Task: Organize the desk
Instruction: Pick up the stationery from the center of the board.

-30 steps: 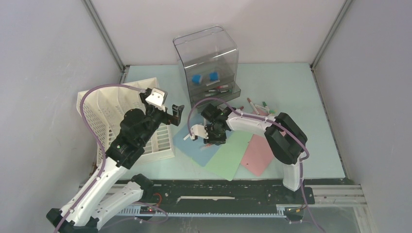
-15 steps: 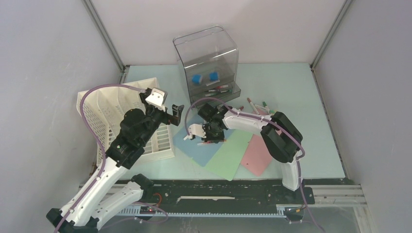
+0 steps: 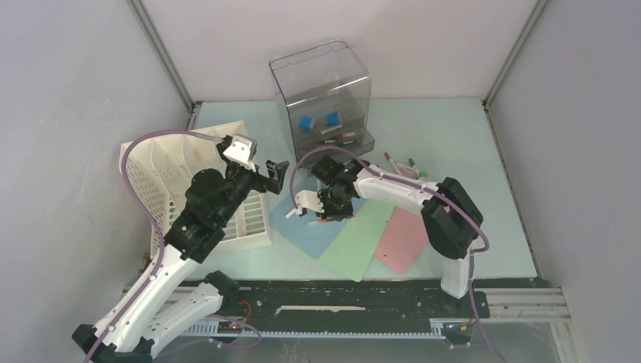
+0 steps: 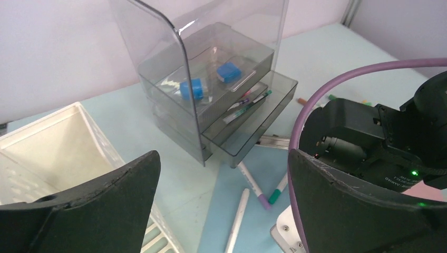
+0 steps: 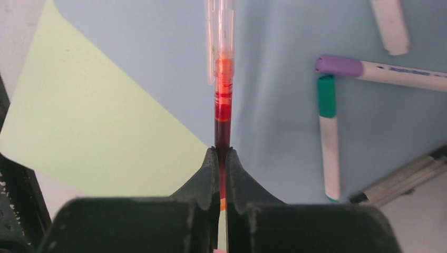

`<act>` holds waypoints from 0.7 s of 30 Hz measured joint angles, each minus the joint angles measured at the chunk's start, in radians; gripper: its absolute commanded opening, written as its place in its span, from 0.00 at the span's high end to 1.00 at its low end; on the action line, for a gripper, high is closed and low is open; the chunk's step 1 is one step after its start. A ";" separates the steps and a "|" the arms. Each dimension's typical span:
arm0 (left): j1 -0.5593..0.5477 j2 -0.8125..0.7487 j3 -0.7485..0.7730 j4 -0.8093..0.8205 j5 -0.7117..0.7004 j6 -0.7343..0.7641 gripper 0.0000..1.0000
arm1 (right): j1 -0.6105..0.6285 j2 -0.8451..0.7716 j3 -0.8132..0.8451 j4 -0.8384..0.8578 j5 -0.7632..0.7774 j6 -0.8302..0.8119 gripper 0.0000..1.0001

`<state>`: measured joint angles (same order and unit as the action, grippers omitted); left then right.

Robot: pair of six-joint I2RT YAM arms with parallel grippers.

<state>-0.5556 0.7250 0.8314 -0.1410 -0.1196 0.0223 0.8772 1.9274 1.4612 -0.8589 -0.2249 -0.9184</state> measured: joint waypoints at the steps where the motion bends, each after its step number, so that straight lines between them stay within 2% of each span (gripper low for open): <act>1: 0.000 0.001 0.003 0.004 0.008 -0.016 0.00 | -0.002 -0.020 0.000 -0.002 -0.003 -0.003 1.00; 8: 0.032 0.024 0.015 0.106 0.065 -0.155 0.00 | -0.030 -0.140 -0.015 0.011 0.007 -0.023 1.00; 15: 0.188 0.145 0.041 0.197 0.211 -0.296 0.00 | -0.092 -0.222 -0.035 0.047 0.050 -0.039 1.00; 21: 0.292 0.170 -0.016 0.259 0.333 -0.401 0.00 | -0.154 -0.290 -0.036 0.137 0.115 -0.094 1.00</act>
<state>-0.2638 0.8951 0.8158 0.1181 0.2134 -0.3782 0.7235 1.6379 1.4250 -0.7216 -0.1097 -1.0126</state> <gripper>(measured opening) 0.996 0.017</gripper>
